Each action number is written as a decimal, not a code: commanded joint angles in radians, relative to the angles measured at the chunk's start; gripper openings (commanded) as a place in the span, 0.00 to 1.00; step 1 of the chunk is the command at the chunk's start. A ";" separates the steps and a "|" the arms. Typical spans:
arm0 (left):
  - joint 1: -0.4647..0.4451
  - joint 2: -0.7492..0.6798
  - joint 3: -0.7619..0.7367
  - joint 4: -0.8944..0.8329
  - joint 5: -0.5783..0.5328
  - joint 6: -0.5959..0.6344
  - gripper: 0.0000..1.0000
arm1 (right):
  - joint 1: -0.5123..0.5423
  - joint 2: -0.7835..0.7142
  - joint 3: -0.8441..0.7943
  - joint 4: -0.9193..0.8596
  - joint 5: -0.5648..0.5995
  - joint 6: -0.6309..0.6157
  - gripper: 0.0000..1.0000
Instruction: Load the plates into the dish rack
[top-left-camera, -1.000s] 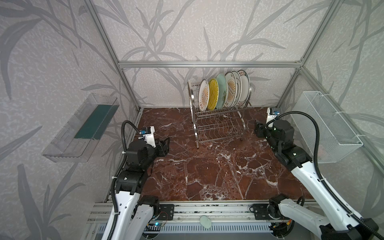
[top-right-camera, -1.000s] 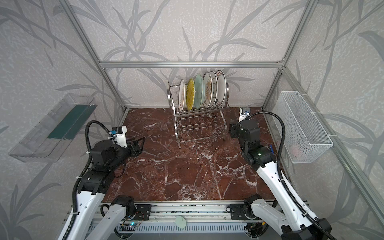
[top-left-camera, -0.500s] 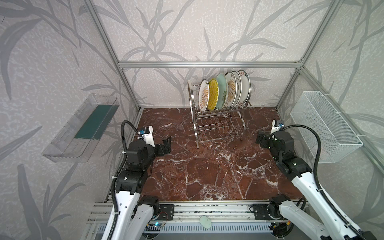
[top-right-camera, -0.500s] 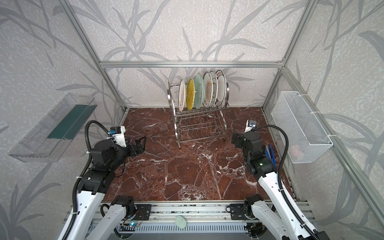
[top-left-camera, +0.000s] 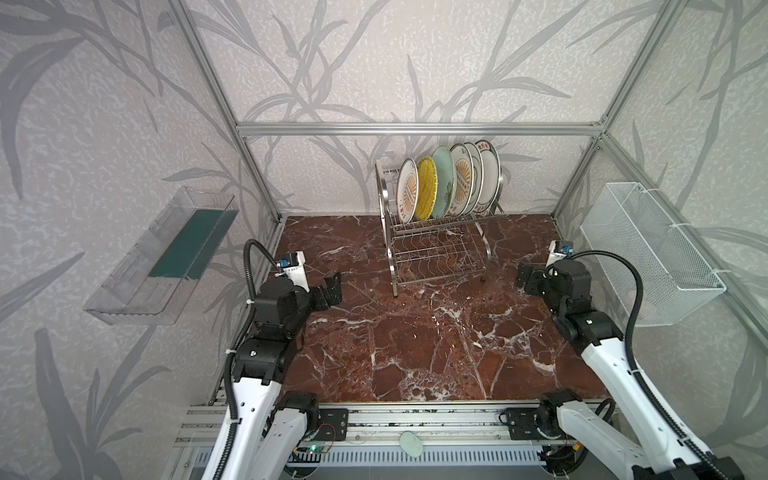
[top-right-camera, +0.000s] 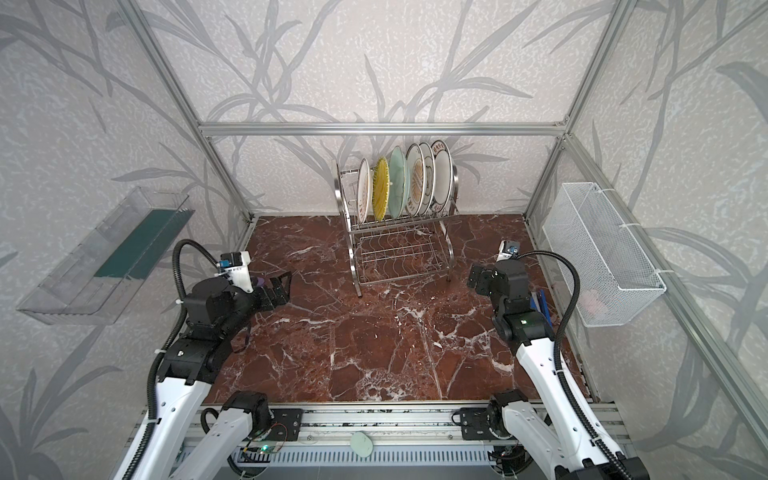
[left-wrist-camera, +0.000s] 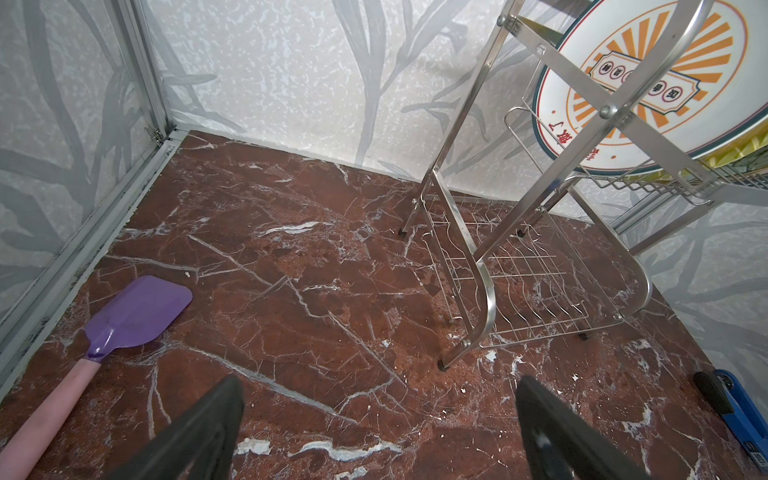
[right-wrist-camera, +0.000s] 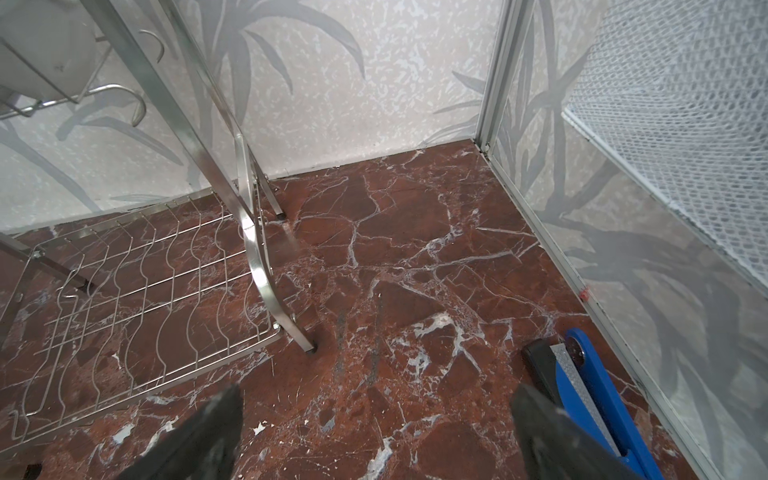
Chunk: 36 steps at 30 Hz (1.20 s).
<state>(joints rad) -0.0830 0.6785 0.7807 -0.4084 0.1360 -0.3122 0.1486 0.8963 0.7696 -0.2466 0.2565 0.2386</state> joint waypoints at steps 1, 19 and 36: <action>0.006 0.022 -0.007 0.036 -0.028 -0.040 0.99 | -0.023 0.006 -0.022 0.064 -0.027 -0.019 0.99; 0.006 0.095 -0.341 0.612 -0.351 0.149 0.99 | -0.234 0.074 -0.119 0.247 -0.266 0.002 0.99; 0.035 0.462 -0.445 1.020 -0.353 0.313 0.99 | -0.258 0.093 -0.139 0.261 -0.254 -0.049 0.99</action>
<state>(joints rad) -0.0608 1.0920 0.3466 0.4702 -0.2466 -0.0540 -0.1043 0.9943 0.6445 -0.0078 -0.0082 0.2123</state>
